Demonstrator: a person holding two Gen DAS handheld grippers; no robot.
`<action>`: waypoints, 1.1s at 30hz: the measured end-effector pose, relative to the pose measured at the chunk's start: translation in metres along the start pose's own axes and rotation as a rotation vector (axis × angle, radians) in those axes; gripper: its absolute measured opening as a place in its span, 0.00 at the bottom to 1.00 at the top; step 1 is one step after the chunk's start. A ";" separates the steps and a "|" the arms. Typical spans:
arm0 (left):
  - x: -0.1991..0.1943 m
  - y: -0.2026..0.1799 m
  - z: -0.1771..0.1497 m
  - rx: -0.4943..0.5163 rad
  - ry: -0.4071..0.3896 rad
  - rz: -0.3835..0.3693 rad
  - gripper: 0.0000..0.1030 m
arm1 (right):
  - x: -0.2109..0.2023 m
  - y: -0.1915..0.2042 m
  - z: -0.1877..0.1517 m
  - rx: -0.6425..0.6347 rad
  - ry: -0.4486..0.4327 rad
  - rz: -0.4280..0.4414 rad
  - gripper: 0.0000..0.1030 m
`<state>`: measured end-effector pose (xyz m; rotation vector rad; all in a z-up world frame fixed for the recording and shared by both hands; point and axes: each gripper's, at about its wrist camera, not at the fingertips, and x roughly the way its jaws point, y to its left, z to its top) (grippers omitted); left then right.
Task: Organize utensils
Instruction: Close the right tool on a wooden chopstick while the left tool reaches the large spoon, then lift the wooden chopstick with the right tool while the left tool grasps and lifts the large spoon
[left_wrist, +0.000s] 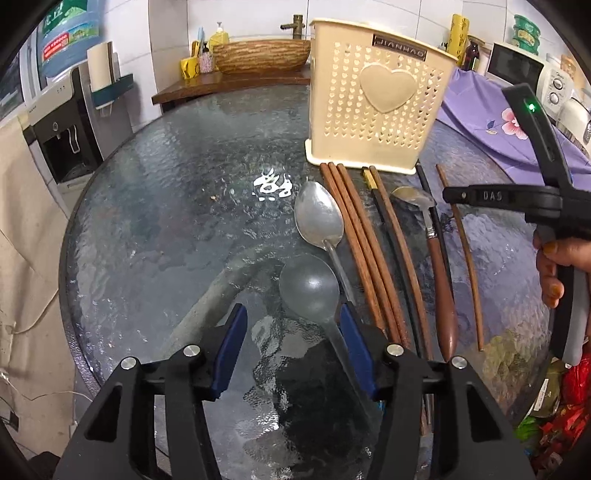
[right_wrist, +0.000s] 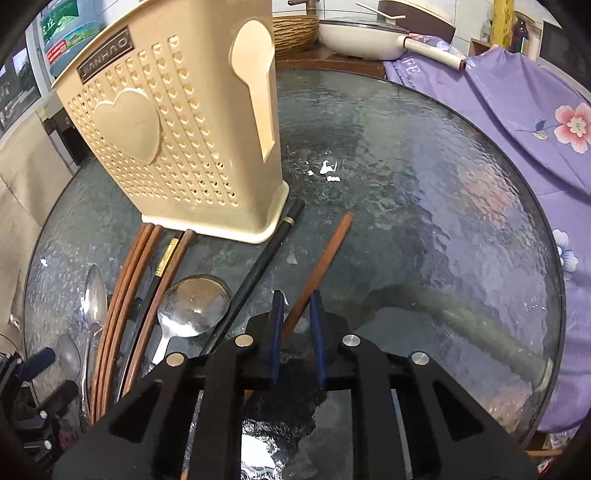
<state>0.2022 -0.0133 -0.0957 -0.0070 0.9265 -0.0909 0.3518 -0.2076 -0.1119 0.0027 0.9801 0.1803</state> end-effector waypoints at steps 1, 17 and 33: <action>0.001 -0.001 0.000 -0.002 0.001 0.000 0.50 | 0.001 0.001 0.001 0.000 0.001 0.001 0.15; 0.015 -0.015 0.013 0.011 0.010 0.073 0.48 | 0.015 -0.003 0.024 0.085 0.001 0.007 0.15; 0.019 -0.018 0.022 -0.006 0.000 0.031 0.34 | 0.029 -0.028 0.036 0.166 -0.041 0.012 0.07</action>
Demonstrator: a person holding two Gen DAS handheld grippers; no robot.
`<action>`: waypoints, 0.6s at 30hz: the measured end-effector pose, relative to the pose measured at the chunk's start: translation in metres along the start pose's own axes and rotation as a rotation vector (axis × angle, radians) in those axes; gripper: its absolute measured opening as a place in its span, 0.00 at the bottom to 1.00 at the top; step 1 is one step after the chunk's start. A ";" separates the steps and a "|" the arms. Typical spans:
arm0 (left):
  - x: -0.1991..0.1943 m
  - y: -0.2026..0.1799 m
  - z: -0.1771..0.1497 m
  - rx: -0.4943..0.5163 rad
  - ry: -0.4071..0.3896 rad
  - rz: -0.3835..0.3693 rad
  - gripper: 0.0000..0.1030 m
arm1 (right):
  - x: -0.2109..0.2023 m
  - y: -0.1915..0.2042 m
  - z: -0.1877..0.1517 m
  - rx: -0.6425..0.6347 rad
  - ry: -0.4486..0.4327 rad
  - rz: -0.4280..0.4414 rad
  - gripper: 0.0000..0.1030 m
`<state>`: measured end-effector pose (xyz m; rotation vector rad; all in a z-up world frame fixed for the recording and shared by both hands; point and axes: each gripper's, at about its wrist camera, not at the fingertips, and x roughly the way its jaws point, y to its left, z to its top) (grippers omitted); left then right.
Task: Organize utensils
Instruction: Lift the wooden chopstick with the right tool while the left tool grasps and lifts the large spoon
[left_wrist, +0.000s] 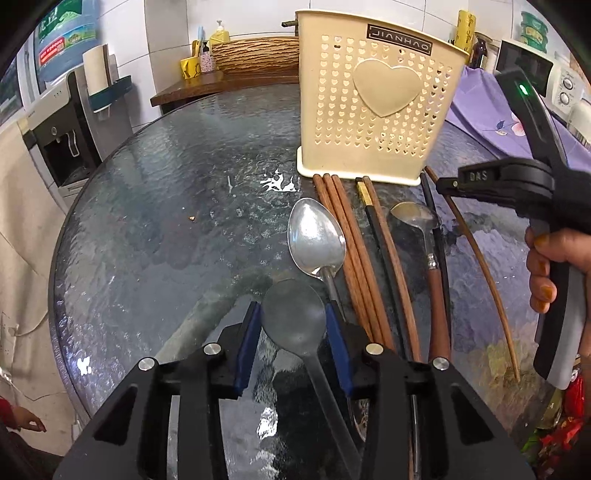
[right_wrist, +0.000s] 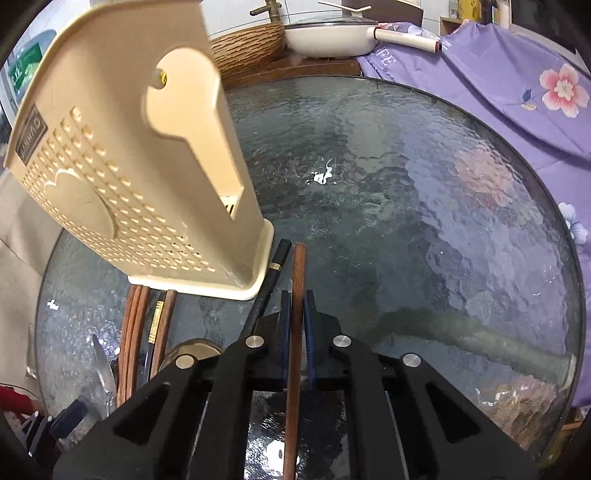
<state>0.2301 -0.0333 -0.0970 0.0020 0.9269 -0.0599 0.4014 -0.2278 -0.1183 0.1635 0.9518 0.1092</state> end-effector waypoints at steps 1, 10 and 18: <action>0.000 0.001 0.002 -0.002 -0.005 -0.012 0.34 | -0.002 -0.003 -0.002 0.008 -0.009 0.017 0.07; -0.028 0.012 0.020 0.042 -0.138 -0.080 0.34 | -0.060 -0.023 -0.007 0.012 -0.135 0.125 0.07; -0.074 0.021 0.038 0.086 -0.294 -0.100 0.34 | -0.146 -0.020 -0.015 -0.052 -0.298 0.207 0.07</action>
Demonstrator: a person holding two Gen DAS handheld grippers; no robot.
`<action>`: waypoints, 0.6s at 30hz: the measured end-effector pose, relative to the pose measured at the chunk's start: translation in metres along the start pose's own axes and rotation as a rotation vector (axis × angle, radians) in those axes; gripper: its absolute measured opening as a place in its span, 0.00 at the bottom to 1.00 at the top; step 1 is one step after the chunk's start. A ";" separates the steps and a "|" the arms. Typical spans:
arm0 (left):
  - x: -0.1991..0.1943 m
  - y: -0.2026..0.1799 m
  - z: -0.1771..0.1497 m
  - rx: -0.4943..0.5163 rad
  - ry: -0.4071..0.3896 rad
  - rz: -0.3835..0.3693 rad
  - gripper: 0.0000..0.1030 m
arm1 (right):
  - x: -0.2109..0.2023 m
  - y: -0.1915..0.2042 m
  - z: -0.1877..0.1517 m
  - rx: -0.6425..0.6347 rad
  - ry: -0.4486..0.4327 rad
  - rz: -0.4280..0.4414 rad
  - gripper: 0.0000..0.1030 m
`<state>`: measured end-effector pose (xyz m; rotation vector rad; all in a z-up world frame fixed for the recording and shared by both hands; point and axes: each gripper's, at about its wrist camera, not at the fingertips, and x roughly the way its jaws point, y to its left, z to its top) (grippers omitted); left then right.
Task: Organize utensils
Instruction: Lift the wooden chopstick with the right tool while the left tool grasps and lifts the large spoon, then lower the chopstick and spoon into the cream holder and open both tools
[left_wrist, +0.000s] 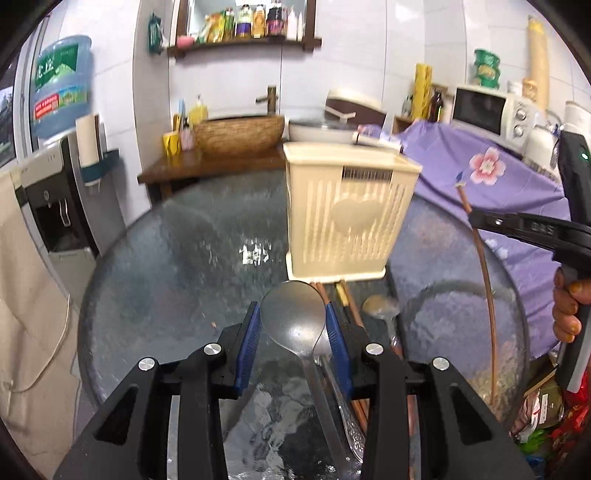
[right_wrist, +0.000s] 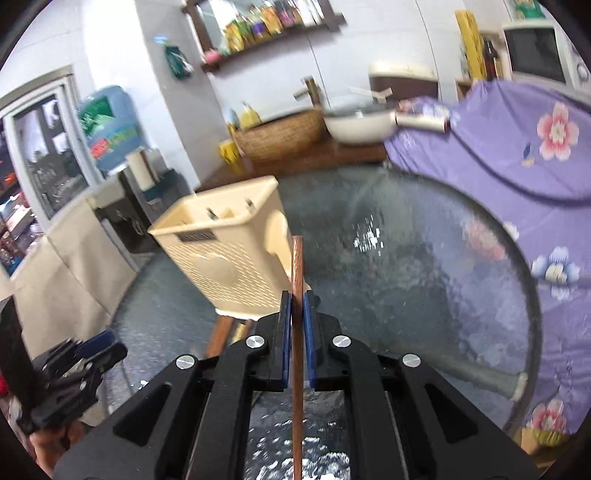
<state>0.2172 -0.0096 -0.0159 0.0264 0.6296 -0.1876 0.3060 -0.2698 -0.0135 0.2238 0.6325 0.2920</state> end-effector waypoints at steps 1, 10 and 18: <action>-0.006 0.001 0.003 0.007 -0.017 0.002 0.34 | -0.011 0.002 0.002 -0.012 -0.020 0.008 0.07; -0.023 0.002 0.013 0.036 -0.072 0.014 0.34 | -0.062 0.024 0.000 -0.107 -0.082 0.042 0.07; -0.026 0.008 0.018 0.016 -0.068 -0.005 0.34 | -0.078 0.033 0.002 -0.140 -0.089 0.071 0.07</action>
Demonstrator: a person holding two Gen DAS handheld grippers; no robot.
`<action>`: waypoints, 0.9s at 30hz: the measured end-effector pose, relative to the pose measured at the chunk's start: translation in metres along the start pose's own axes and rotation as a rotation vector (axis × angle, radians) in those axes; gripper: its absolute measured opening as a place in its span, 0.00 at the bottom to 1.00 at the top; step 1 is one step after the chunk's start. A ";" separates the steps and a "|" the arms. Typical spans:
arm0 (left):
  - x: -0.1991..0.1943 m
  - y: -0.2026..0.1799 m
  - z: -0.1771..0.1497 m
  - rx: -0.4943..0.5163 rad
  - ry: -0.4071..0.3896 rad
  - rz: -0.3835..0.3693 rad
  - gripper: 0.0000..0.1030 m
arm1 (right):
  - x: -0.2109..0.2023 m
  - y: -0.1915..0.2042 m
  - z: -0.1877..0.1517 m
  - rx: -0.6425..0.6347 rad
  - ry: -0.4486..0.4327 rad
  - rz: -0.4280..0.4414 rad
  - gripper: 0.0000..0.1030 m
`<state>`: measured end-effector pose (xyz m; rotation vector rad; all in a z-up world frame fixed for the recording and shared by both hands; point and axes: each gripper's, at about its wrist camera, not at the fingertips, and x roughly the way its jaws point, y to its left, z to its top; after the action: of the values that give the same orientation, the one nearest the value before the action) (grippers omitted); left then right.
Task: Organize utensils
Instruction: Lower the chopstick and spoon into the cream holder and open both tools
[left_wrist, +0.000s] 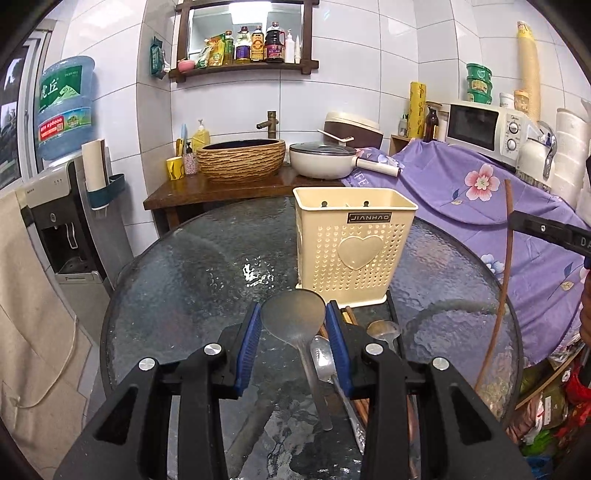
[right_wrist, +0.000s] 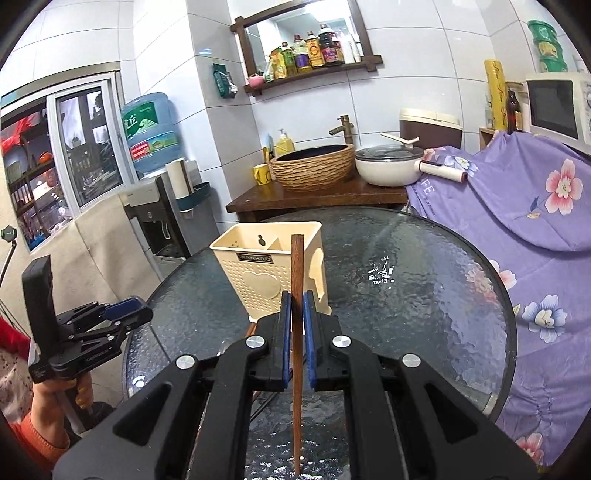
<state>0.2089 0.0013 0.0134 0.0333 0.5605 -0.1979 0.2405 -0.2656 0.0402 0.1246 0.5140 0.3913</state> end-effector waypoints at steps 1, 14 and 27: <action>0.000 0.000 0.002 -0.002 0.000 -0.002 0.34 | -0.002 0.001 0.002 -0.007 -0.003 0.002 0.07; 0.002 -0.008 0.038 0.036 -0.025 -0.037 0.34 | -0.007 0.012 0.033 -0.037 -0.023 0.052 0.07; -0.017 -0.019 0.178 -0.011 -0.196 -0.131 0.34 | -0.012 0.025 0.164 0.019 -0.175 0.092 0.07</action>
<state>0.2850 -0.0294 0.1737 -0.0333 0.3680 -0.3219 0.3047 -0.2502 0.1930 0.1997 0.3404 0.4606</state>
